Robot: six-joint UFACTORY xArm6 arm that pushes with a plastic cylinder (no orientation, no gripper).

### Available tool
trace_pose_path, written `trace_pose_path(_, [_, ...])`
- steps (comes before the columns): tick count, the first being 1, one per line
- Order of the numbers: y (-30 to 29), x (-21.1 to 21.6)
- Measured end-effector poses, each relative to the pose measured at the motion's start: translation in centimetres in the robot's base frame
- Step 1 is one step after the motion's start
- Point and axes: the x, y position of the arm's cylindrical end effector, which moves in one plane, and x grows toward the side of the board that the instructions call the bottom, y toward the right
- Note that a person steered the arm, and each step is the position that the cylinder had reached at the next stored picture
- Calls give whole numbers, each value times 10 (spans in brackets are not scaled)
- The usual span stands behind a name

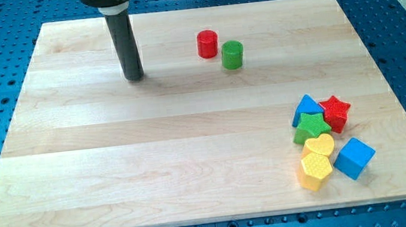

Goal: Push the red circle diagonally to the heart

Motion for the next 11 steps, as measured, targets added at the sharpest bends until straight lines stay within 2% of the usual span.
trace_pose_path(2, [3, -45])
trace_pose_path(4, [134, -54])
trace_pose_path(5, [135, -82])
trace_pose_path(6, [183, -87])
trace_pose_path(8, [161, 43])
trace_pose_path(10, [157, 6])
trace_pose_path(11, [139, 14])
